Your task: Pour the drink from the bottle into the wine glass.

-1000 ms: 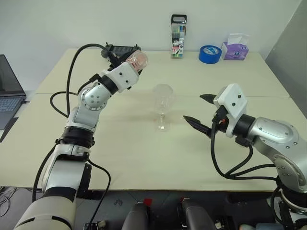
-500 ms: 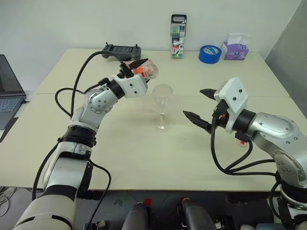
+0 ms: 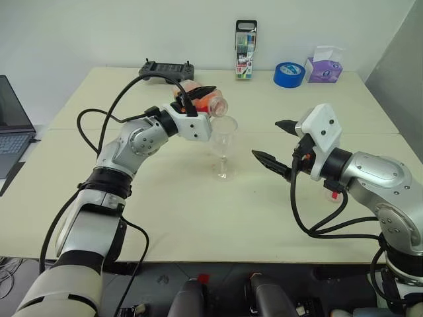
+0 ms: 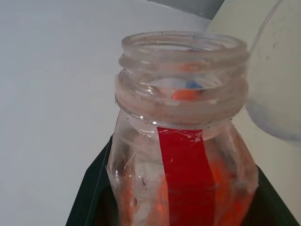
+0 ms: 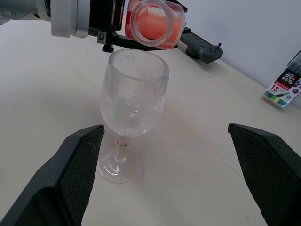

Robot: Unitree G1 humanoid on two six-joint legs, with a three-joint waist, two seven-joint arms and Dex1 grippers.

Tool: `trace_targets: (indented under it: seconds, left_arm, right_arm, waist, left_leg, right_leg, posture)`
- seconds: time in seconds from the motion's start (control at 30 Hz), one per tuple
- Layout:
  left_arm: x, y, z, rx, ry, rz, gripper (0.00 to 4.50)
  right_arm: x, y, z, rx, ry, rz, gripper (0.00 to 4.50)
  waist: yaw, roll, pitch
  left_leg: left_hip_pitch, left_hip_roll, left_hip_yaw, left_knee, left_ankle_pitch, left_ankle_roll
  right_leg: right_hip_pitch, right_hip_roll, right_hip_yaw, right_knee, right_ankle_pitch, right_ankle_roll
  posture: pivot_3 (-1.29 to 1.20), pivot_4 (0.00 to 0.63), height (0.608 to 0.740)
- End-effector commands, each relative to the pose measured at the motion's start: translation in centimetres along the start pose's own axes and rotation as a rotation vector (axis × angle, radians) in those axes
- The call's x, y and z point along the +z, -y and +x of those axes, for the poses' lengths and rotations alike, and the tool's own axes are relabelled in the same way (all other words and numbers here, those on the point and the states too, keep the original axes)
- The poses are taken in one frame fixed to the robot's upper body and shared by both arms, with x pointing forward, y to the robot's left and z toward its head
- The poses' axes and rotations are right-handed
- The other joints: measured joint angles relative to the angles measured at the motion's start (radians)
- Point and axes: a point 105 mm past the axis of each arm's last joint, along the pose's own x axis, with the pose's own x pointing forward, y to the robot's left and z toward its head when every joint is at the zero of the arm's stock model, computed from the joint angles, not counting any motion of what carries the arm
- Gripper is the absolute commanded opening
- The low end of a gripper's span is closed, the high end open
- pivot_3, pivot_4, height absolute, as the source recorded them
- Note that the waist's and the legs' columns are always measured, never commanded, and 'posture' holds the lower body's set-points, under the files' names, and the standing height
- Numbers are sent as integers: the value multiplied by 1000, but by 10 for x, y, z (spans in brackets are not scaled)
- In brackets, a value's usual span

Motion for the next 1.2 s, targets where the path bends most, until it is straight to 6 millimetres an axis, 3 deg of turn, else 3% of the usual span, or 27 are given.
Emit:
trace_targets:
  seconds: [0.03, 1.2]
  left_arm:
    - [7, -24, 2, 54, 38, 77, 1691]
    - [4, -25, -2, -2, 64, 227, 1691]
  right_arm:
    - [13, 2, -2, -10, 45, -35, 4500]
    - [13, -1, -2, 17, 56, -28, 4500]
  waist:
    - [0, 0, 0]
    - [0, 0, 0]
  left_leg:
    - [0, 0, 0, 0, 0, 0]
    - [0, 0, 0, 0, 0, 0]
  right_leg:
    - [0, 0, 0, 0, 0, 0]
    - [0, 0, 0, 0, 0, 0]
  posture:
    - [0, 150, 740]
    - [0, 150, 740]
